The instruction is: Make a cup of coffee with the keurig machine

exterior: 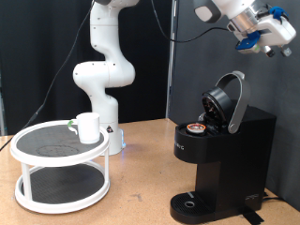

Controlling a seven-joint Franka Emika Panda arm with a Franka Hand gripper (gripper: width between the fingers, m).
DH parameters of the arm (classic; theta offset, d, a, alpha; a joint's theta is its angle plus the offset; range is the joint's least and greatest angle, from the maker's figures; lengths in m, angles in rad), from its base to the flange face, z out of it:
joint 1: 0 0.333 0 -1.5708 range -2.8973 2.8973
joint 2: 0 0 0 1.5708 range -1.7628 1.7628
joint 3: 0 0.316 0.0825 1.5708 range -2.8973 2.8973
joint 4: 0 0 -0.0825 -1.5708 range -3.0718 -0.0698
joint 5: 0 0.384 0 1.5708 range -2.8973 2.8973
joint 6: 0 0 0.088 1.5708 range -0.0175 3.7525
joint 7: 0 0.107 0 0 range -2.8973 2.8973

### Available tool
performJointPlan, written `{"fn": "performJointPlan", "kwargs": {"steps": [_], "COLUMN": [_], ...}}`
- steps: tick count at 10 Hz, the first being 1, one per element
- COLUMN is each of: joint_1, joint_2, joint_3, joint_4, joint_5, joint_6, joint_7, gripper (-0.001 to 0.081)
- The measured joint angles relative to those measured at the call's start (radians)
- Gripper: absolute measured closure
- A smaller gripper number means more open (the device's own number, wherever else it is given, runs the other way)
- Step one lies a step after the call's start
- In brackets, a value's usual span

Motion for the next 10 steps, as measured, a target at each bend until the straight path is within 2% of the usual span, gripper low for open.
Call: {"fn": "performJointPlan", "kwargs": {"steps": [1,3,4,5,6,10], "joint_1": [-0.003,-0.012,-0.021,-0.030,-0.039,-0.063], "joint_2": [0.000,-0.006,-0.013,-0.023,-0.031,-0.034], "joint_3": [-0.001,-0.014,-0.024,-0.035,-0.046,-0.062], "joint_4": [0.000,-0.001,-0.006,-0.015,-0.025,-0.084], "joint_5": [-0.012,-0.015,-0.014,-0.010,-0.008,-0.047], "joint_6": [-0.027,-0.096,-0.120,-0.142,-0.162,-0.189], "joint_7": [0.000,-0.018,-0.032,-0.048,-0.054,-0.053], "gripper": [0.0370,0.0664,0.0664,0.0760,0.0795,0.0805]}}
